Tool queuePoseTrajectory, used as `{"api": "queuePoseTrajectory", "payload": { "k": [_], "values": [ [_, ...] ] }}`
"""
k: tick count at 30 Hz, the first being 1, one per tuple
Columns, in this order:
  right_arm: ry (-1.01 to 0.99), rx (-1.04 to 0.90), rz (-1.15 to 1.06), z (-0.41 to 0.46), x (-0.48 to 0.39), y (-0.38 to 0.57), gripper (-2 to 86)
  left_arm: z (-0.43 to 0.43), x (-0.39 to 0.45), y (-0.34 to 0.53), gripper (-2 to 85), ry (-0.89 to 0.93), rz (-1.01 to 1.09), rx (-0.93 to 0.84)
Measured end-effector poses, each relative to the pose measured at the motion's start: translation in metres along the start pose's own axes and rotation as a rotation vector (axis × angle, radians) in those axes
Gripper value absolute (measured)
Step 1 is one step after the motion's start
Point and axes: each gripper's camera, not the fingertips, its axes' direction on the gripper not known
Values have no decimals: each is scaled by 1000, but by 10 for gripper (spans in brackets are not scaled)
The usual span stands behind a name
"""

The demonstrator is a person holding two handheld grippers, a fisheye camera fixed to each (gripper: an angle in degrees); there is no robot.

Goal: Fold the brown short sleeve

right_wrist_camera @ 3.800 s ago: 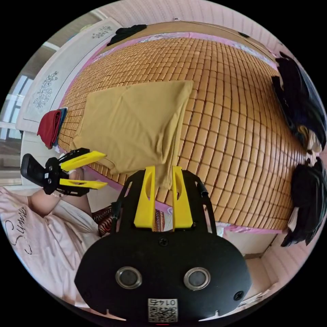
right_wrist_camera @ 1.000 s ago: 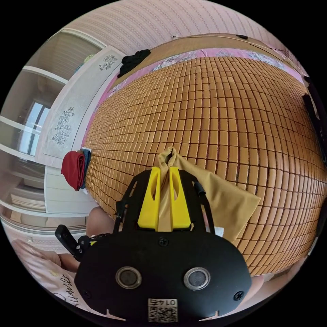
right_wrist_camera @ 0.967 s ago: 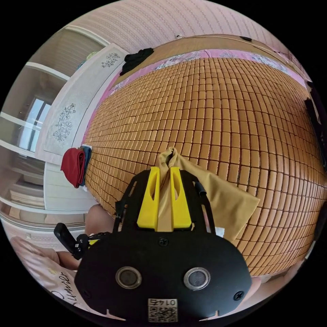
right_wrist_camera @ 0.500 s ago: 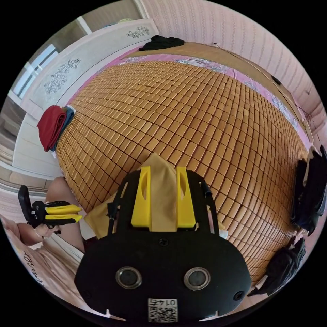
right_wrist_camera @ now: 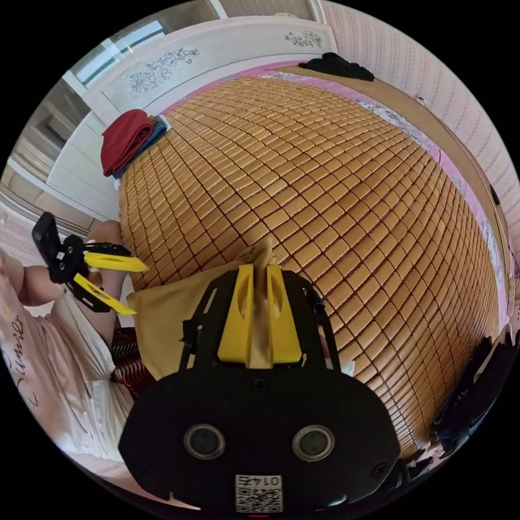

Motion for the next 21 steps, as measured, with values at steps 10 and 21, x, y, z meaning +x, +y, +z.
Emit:
{"api": "queuePoseTrajectory", "payload": {
  "k": [10,21],
  "values": [
    [-223,255,-128,-94,-16,103,41,21,-5,-9,136,180,215,-108],
    [-231,384,-88,-120,-20,128,30,-76,16,31,30,193,66,33]
  ]
}}
